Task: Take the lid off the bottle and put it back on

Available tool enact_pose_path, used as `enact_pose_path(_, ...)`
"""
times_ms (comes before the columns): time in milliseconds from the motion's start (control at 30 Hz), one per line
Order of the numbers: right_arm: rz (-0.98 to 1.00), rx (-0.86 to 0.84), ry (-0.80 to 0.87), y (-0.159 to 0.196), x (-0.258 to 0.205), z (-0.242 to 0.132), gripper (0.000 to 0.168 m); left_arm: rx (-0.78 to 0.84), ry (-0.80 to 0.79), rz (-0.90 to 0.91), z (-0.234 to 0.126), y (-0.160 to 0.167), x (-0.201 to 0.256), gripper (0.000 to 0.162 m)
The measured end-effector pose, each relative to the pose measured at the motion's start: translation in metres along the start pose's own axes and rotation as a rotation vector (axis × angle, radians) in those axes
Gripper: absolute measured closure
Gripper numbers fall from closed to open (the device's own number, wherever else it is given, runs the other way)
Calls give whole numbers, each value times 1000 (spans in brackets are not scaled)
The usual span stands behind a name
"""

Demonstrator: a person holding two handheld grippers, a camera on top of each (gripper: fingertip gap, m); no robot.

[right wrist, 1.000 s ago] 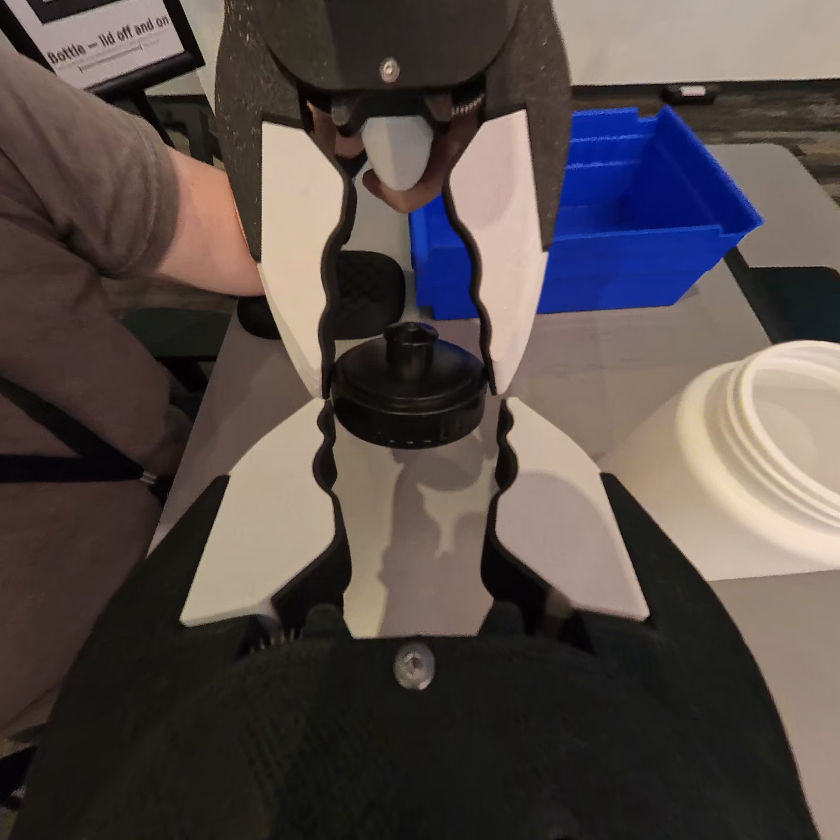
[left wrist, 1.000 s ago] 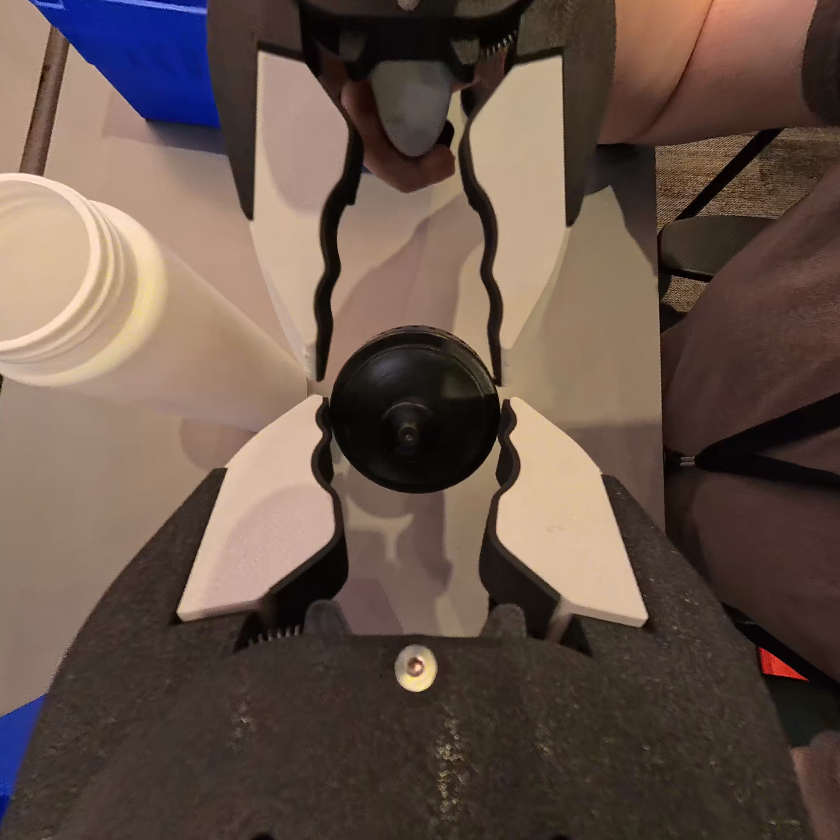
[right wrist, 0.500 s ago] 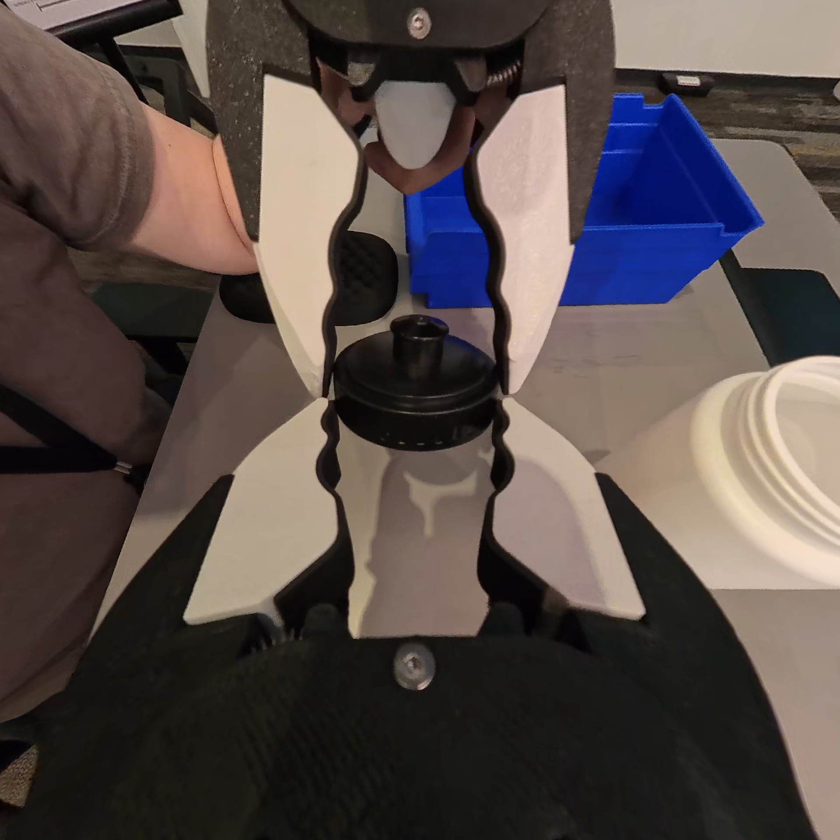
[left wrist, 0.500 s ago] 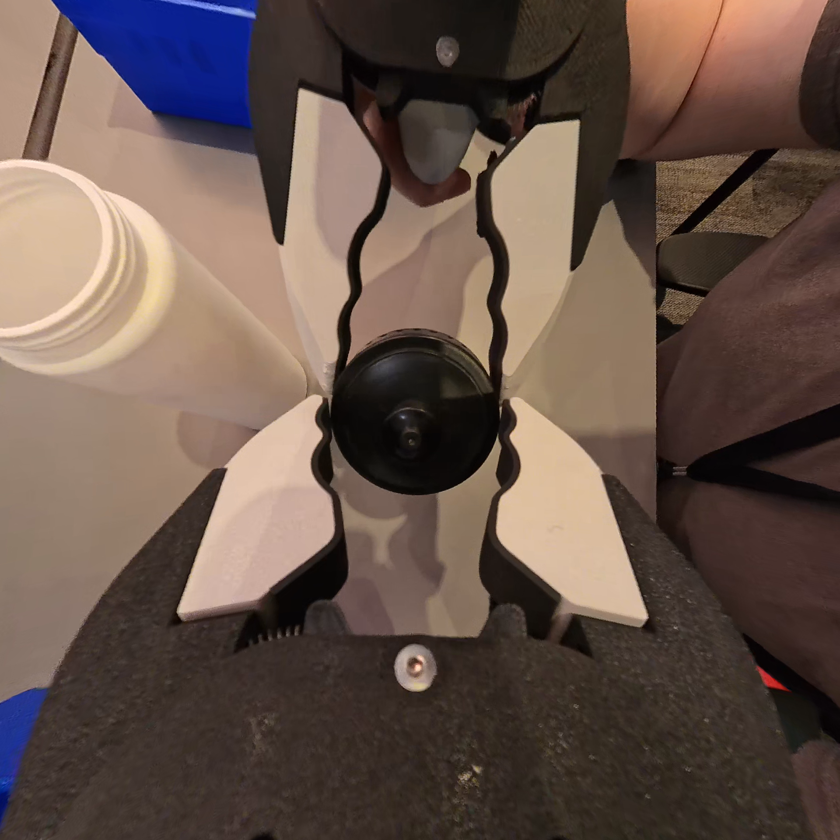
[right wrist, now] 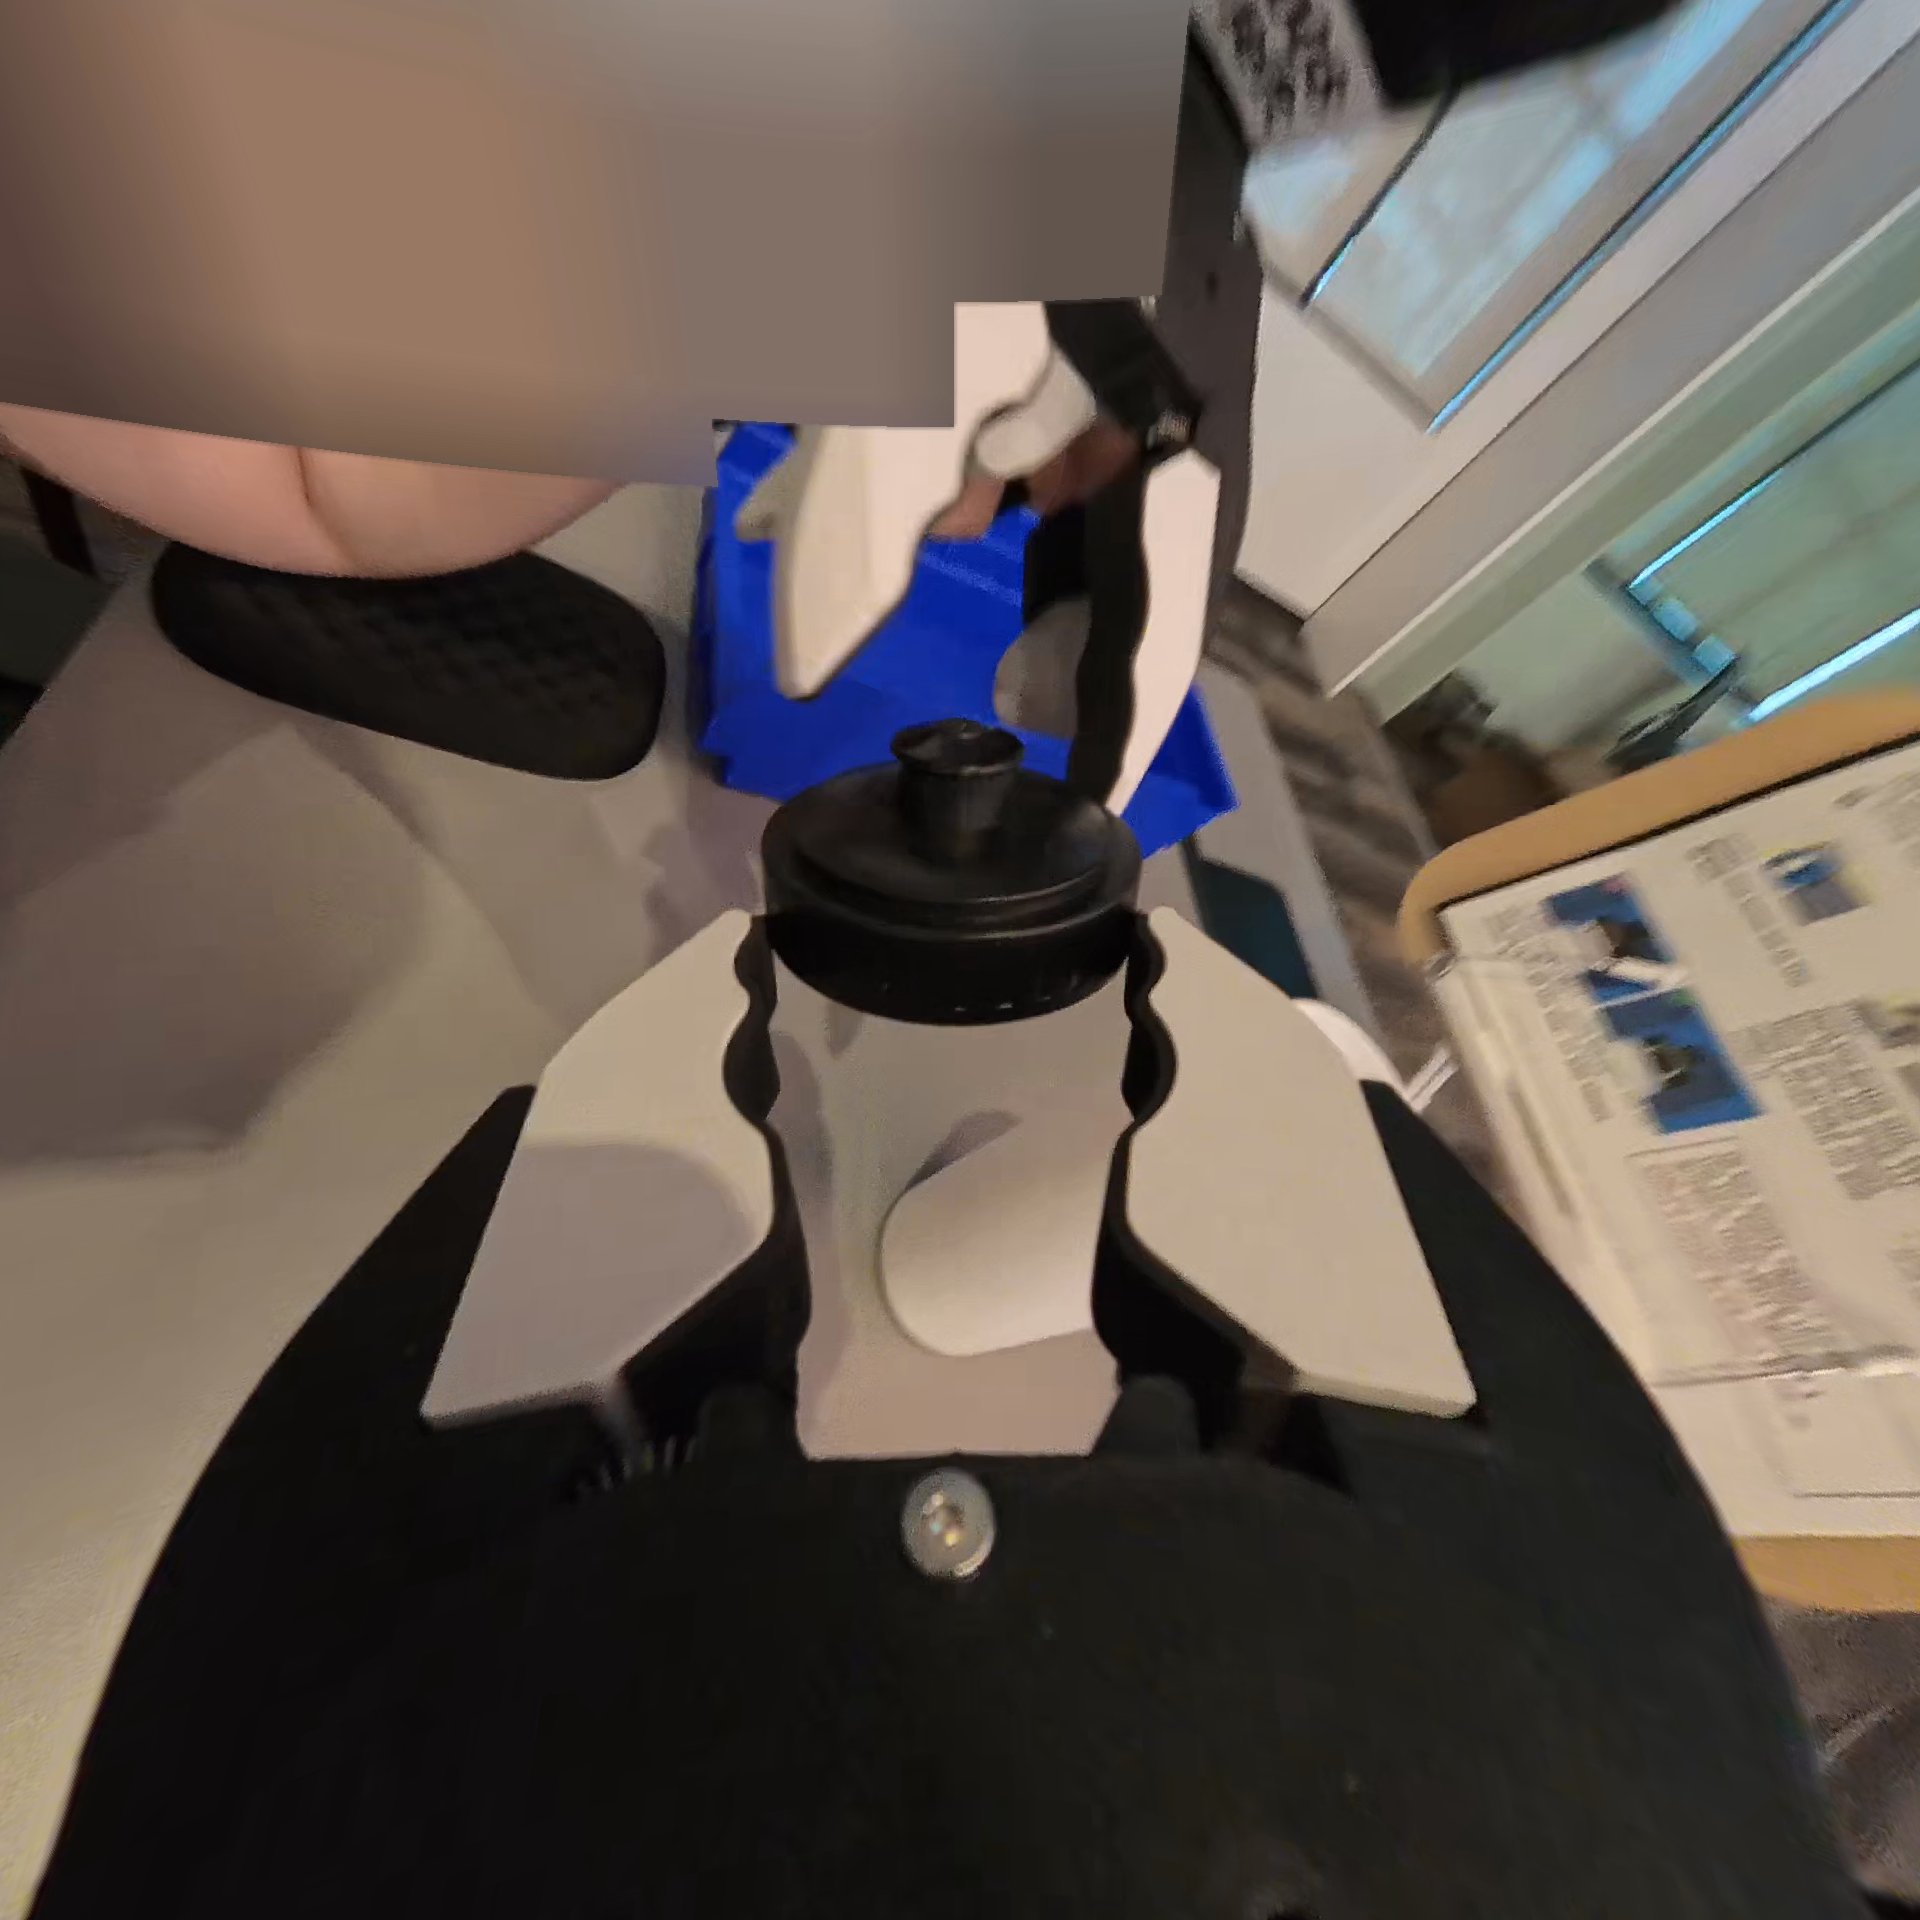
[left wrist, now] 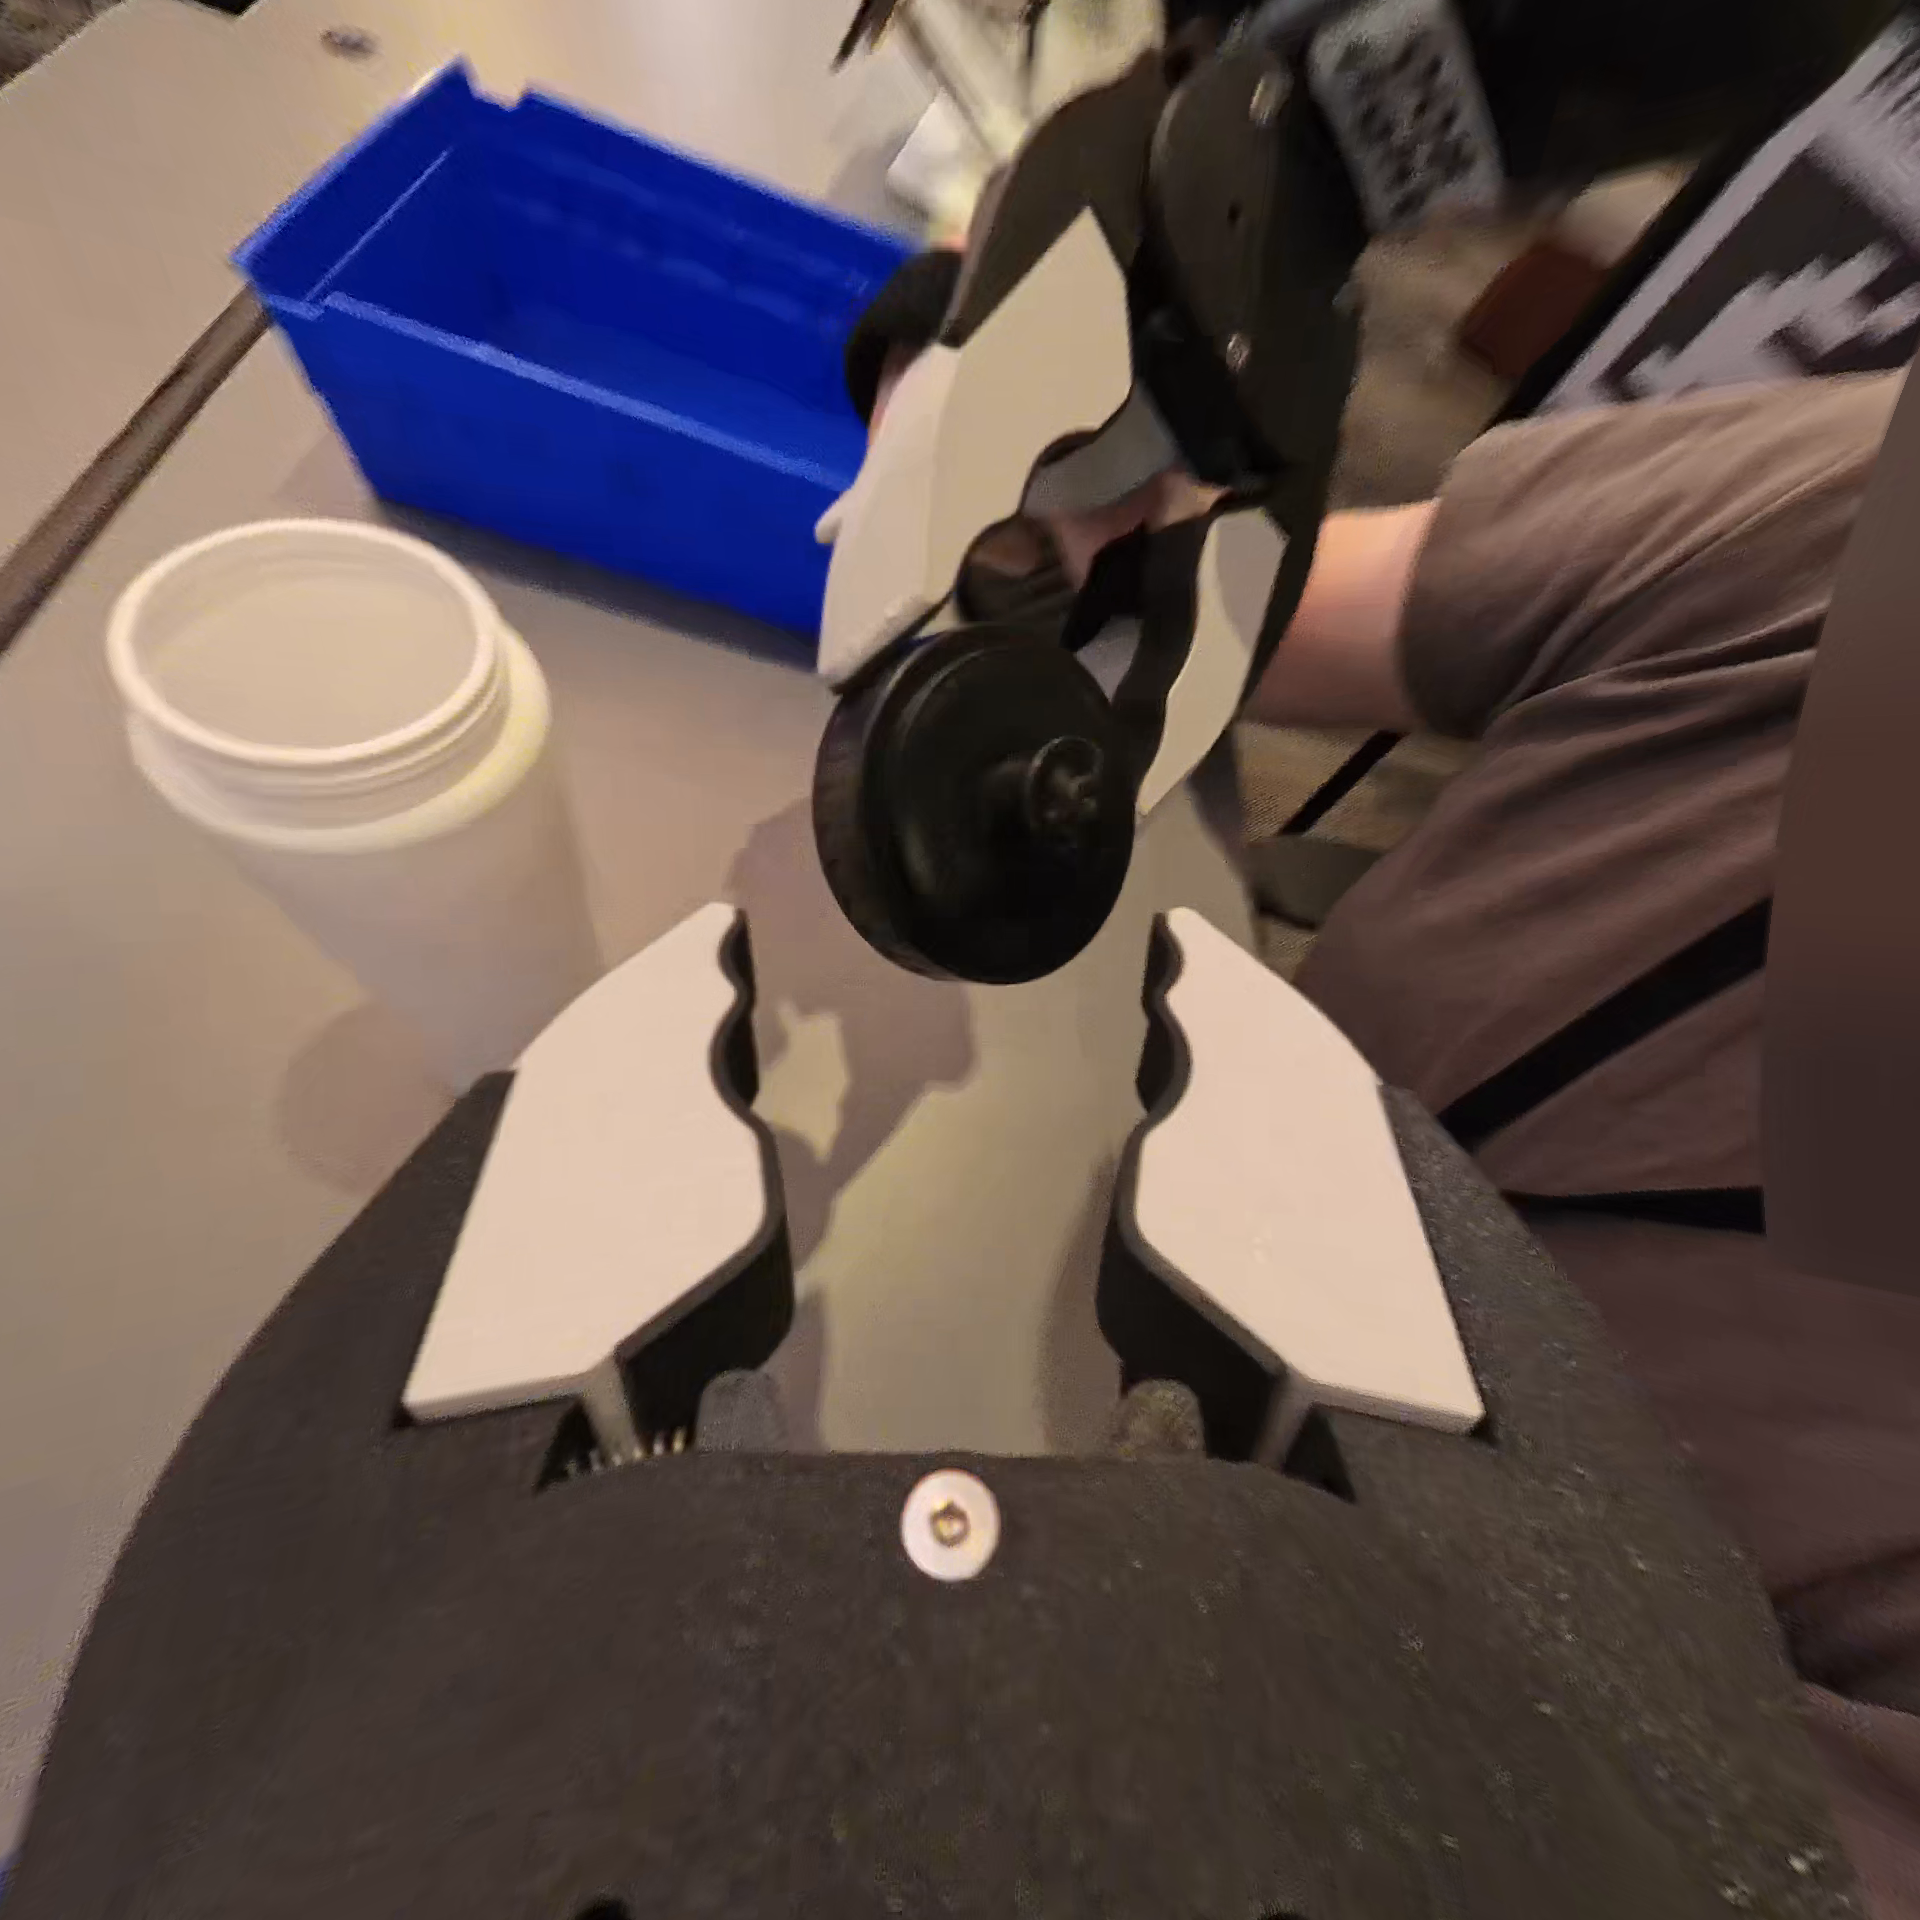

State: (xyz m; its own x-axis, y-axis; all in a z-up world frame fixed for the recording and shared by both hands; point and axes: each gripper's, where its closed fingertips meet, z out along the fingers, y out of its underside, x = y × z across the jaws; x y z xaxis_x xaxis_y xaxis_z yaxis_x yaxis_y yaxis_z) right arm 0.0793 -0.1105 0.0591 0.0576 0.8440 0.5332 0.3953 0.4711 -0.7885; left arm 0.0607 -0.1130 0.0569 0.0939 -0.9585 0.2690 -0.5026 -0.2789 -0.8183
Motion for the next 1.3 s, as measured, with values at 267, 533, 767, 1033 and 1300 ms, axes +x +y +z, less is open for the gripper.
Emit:
enact_pose_path(267, -199, 161, 132, -31, 3, -22, 101, 226, 450, -218, -5, -31, 29, 128)
enact_pose_path(533, -176, 199, 127, -33, 5, -25, 101, 279, 724, -292, 1, -40, 49, 144)
enact_pose_path(767, -172, 245, 183, -33, 9, -25, 99, 319, 743, -306, 3, -44, 45, 145)
enact_pose_path(1033, -155, 234, 188, -32, 9, -20, 96, 305, 709, -294, 7, -42, 44, 145)
enact_pose_path(1300, -136, 217, 191, -33, 15, -29, 96, 295, 609, -262, 6, -43, 34, 138)
